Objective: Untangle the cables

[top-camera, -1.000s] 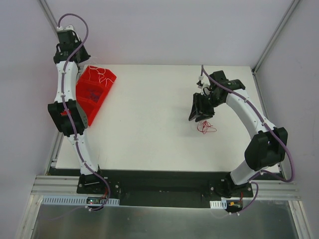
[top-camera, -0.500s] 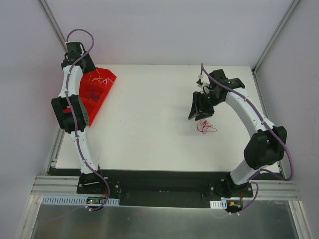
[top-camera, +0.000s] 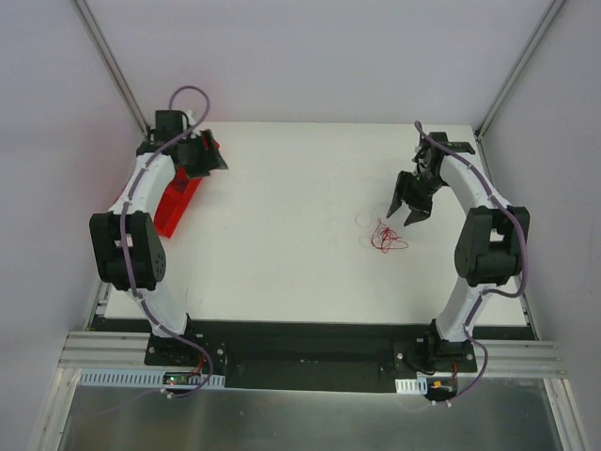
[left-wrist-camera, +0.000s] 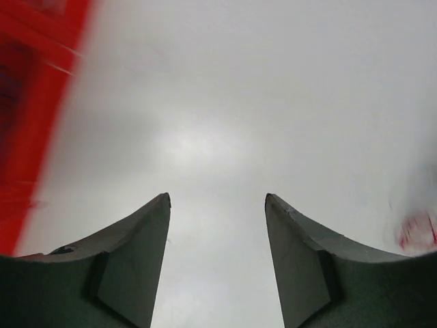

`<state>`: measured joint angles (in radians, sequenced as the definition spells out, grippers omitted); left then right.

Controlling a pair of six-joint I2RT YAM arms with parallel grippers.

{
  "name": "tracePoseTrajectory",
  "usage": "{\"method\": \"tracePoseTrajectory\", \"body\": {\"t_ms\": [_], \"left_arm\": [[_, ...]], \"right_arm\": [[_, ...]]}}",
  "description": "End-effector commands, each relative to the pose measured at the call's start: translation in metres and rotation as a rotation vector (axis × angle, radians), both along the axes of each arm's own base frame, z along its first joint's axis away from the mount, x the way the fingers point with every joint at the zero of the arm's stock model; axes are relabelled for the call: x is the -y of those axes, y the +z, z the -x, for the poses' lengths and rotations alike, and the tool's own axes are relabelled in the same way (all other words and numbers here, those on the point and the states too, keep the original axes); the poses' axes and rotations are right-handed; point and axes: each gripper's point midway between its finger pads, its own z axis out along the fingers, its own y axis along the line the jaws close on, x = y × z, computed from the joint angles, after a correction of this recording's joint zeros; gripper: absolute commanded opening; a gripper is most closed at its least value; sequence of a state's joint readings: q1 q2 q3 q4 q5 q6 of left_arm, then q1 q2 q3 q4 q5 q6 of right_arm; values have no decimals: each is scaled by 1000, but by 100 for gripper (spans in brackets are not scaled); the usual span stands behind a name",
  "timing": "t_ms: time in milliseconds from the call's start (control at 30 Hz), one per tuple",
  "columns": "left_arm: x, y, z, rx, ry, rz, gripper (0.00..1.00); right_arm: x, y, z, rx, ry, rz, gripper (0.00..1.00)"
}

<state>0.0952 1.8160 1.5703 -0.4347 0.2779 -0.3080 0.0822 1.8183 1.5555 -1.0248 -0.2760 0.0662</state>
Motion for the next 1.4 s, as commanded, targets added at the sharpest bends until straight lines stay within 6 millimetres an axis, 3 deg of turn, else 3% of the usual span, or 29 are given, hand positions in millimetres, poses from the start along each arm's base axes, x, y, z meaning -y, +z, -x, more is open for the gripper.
{"method": "tracePoseTrajectory", "body": {"t_ms": [0, 100, 200, 267, 333, 433, 567, 633, 733, 900, 1067, 1200, 1367], "left_arm": [[132, 20, 79, -9, -382, 185, 57], [173, 16, 117, -37, -512, 208, 57], [192, 16, 136, -61, -568, 238, 57], [195, 16, 139, -70, -572, 251, 57], [196, 15, 138, -76, -569, 255, 57], [200, 10, 135, -103, -574, 276, 56], [204, 0, 135, -153, -565, 308, 56], [206, -8, 137, -191, -568, 331, 58], [218, -20, 142, -244, -619, 377, 59], [248, -34, 146, -312, -717, 382, 61], [281, -41, 139, -336, -790, 361, 61], [295, -64, 130, -351, -803, 241, 61], [290, -91, 112, -299, -816, -59, 64]], "right_arm": [[-1, -25, 4, -79, 63, 28, 57], [-1, -48, -4, -84, 117, 57, 57], [-9, -65, -12, -102, 191, 107, 56], [-28, -68, -12, -96, 269, 105, 54], [-61, -70, -4, -102, 340, 37, 49], [-111, -64, 22, -82, 510, -29, 38], [-148, -44, 58, 12, 669, -136, 44], [-147, -36, 67, 62, 683, -145, 52], [-128, -34, 72, 90, 651, -103, 62], [-115, -31, 74, 104, 543, -196, 64], [-122, -30, 76, 89, 554, -259, 64], [-127, -33, 70, 70, 538, -260, 64], [-134, -39, 74, 48, 556, -240, 64]]}}
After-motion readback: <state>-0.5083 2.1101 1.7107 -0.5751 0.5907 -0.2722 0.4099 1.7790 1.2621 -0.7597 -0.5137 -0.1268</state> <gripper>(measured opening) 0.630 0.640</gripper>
